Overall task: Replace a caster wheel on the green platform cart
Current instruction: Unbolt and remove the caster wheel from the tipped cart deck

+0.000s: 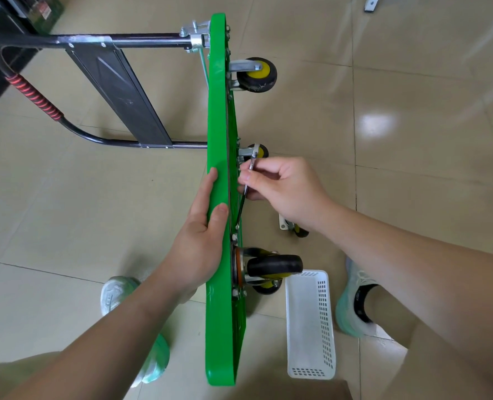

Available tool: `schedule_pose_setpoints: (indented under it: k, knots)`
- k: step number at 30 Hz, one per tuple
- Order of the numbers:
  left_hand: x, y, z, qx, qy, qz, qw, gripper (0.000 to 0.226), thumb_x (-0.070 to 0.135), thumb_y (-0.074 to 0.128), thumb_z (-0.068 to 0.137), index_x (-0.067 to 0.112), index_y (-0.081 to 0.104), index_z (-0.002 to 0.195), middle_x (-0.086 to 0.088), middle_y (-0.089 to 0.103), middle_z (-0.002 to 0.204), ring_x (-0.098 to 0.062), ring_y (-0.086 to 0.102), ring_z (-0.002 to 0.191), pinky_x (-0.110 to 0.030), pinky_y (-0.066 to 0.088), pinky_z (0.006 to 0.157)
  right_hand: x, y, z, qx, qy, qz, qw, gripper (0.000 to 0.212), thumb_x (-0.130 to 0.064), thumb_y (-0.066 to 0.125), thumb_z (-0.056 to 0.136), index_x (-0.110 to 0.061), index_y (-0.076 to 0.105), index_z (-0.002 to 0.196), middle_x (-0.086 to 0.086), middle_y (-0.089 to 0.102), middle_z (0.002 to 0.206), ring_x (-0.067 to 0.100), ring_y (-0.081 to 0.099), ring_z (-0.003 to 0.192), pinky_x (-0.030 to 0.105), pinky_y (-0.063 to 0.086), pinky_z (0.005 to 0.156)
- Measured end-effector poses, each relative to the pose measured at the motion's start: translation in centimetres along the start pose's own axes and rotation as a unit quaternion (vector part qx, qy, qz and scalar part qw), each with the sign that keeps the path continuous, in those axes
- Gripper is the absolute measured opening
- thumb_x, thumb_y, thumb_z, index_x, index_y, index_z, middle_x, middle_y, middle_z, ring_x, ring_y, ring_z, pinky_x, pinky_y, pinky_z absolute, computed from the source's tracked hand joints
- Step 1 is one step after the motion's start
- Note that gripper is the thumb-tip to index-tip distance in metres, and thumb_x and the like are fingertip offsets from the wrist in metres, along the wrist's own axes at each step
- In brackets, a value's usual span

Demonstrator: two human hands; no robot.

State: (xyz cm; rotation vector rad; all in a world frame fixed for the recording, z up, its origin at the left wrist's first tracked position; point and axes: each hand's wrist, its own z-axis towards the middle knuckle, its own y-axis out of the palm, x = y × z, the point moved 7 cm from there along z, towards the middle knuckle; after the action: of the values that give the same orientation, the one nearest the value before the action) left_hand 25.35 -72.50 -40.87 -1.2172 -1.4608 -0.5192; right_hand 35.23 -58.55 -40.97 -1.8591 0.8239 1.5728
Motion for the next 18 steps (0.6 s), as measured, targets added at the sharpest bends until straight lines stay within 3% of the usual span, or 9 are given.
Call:
schedule_pose_setpoints:
  k: [4,9,13,15,18]
  knots:
    - [0.1,0.0,0.0,-0.008,-0.005,0.003,1.0,0.056,0.028,0.035,0.112,0.058,0.017,0.156,0.025,0.035,0.158,0.006,0.039,0.141,-0.028,0.029,0.124,0.9,-0.4,1.3,-0.004,0.045,-0.005,0.999,0.018,-0.014,0.067,0.096,-0.006,0.075,0.111,0.011,0.077,0.101,0.024,0.076,0.095,0.041,0.062,0.086]
    - [0.1,0.0,0.0,-0.012,-0.002,0.002,1.0,0.057,0.027,0.035,0.112,0.055,0.016,0.158,0.025,0.033,0.16,0.007,0.035,0.143,-0.029,0.026,0.125,3.2,0.1,2.8,-0.028,0.104,0.006,0.994,0.018,-0.016,0.068,0.096,-0.006,0.076,0.108,0.013,0.077,0.101,0.029,0.076,0.094,0.044,0.061,0.086]
    - [-0.1,-0.1,0.2,-0.012,0.002,0.009,1.0,0.057,0.027,0.036,0.111,0.055,0.016,0.157,0.023,0.03,0.162,0.004,0.032,0.147,-0.032,0.025,0.127,4.5,0.4,3.7,-0.034,0.146,0.018,0.988,0.021,-0.015,0.067,0.096,0.0,0.073,0.11,0.018,0.076,0.102,0.028,0.076,0.085,0.038,0.062,0.08]
    - [-0.2,-0.1,0.2,-0.013,0.004,0.012,1.0,0.057,0.027,0.036,0.111,0.055,0.016,0.157,0.022,0.03,0.162,0.005,0.03,0.147,-0.029,0.023,0.127,5.3,0.9,4.0,-0.054,0.171,0.031,0.983,0.025,-0.015,0.066,0.097,0.003,0.07,0.114,0.022,0.074,0.106,0.028,0.075,0.084,0.036,0.061,0.078]
    - [-0.4,-0.1,0.3,-0.011,0.011,0.016,1.0,0.058,0.025,0.037,0.111,0.054,0.016,0.156,0.022,0.03,0.162,0.01,0.028,0.146,-0.009,0.02,0.118,6.5,1.4,4.3,-0.067,0.204,0.046,0.976,0.029,-0.015,0.063,0.099,0.006,0.067,0.117,0.024,0.072,0.11,0.032,0.073,0.089,0.038,0.062,0.08]
